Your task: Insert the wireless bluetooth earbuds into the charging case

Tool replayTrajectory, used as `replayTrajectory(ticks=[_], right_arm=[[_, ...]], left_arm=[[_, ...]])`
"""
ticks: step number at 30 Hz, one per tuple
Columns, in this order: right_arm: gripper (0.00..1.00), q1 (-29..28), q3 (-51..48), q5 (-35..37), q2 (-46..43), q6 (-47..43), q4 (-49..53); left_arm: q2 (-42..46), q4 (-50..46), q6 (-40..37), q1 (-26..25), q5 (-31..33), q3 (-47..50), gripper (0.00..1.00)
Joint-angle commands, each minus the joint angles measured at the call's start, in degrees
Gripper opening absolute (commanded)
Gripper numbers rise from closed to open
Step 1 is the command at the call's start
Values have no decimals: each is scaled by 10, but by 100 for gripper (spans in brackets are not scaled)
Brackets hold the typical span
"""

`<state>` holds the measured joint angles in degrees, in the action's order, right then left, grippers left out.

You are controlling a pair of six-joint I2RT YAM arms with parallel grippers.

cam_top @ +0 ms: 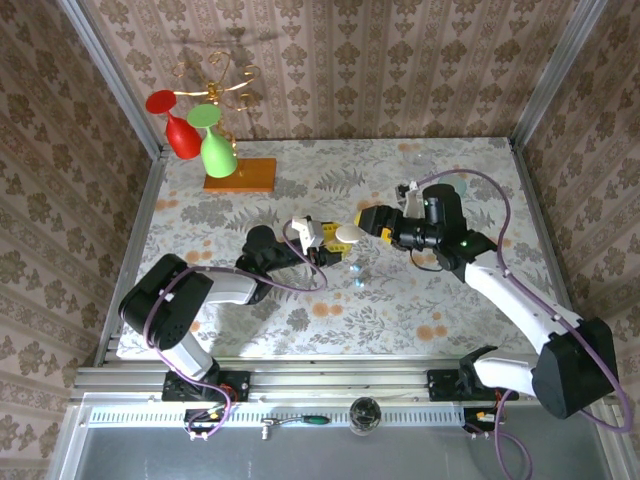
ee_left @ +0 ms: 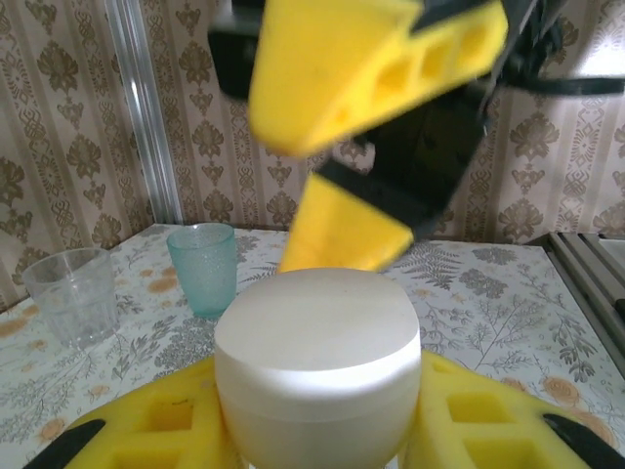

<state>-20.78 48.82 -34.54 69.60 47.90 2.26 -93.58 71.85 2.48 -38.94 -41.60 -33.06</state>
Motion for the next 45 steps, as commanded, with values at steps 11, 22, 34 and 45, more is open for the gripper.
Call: replayTrajectory(ticks=[11, 22, 34, 45], right_arm=[[60, 1, -63, -173, 47, 239, -314], [18, 19, -76, -122, 43, 232, -297], [15, 88, -9, 48, 176, 30, -120], [17, 86, 138, 131, 393, 31, -116]], left_arm=[[10, 23, -7, -19, 18, -29, 27], [10, 20, 10, -2, 26, -32, 46], [56, -210, -56, 55, 68, -45, 88], [92, -311, -86, 49, 128, -36, 100]])
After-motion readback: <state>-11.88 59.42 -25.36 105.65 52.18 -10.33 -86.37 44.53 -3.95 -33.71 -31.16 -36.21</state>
